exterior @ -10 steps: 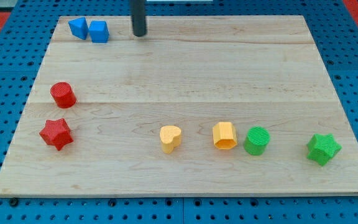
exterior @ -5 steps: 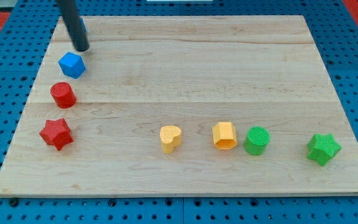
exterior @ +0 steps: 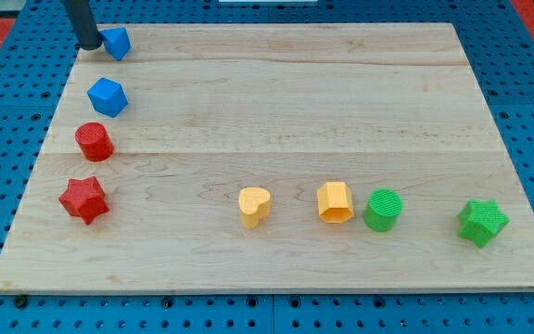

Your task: Form a vertical line with the blue blocks and the red blocks

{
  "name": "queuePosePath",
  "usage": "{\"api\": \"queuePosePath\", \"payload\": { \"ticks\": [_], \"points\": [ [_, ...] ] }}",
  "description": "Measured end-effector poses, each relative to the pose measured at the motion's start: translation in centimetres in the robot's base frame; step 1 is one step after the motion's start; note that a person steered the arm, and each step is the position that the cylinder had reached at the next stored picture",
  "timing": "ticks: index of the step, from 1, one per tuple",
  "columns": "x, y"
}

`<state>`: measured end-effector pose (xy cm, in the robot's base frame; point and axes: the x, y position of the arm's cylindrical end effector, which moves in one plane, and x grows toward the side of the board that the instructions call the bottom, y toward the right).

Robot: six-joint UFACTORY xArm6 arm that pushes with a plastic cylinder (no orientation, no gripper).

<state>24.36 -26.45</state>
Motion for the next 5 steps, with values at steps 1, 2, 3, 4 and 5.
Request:
{"api": "queuePosePath", "payload": {
  "ticks": [1, 2, 3, 4, 5],
  "points": [
    [1.6, 2.7],
    [3.1, 4.4],
    [3.3, 4.3],
    [3.3, 4.3],
    [3.3, 4.3]
  ]
}}
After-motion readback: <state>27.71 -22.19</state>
